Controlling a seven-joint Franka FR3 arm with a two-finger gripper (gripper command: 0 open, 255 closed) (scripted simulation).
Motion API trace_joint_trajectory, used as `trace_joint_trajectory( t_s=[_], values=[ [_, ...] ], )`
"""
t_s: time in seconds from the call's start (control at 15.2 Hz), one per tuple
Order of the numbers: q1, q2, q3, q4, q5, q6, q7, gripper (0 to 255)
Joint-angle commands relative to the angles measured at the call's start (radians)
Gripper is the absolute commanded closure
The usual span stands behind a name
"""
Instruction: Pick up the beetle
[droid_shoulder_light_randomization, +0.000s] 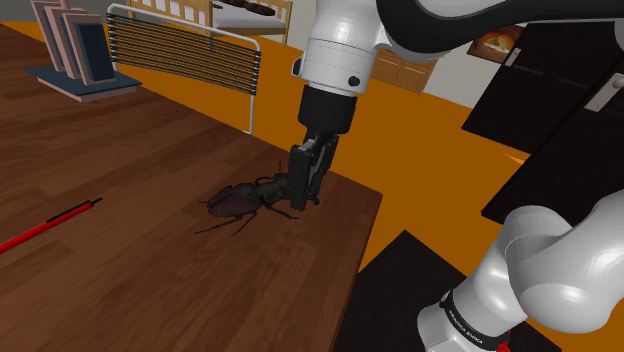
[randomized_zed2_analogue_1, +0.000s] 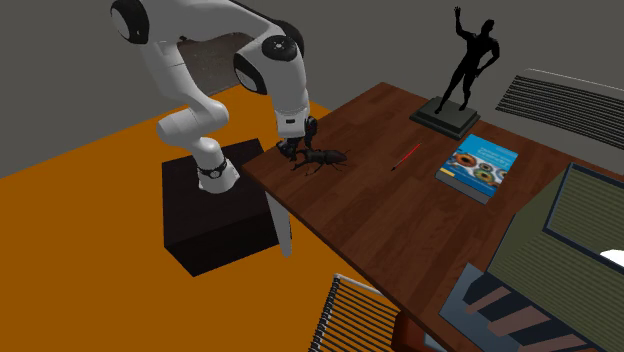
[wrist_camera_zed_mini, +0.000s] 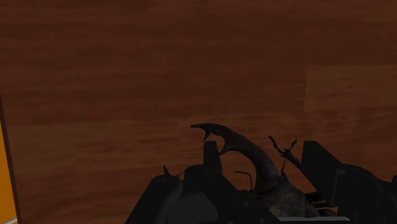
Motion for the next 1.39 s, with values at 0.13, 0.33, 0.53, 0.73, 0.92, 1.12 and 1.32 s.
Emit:
trace_joint_trajectory(
  t_s=[0.13,0.33,0.53,0.73,0.92,1.12,1.32],
  values=[
    [0.000,0.001,0.001,-0.001,0.000,0.001,0.000,255],
    [0.000,-0.003,-0.002,0.021,-0.002,-0.026,0.006,255],
    [-0.002,-0.006,-0.007,0.059,-0.005,-0.065,0.014,255],
    [-0.003,-0.006,-0.011,0.098,-0.009,-0.104,0.022,255],
    [-0.004,-0.005,-0.014,0.139,-0.012,-0.143,0.031,255],
    [-0.006,-0.001,-0.018,0.182,-0.016,-0.182,0.040,255],
    [-0.006,0.001,-0.019,0.199,-0.017,-0.196,0.043,255]
  ],
)
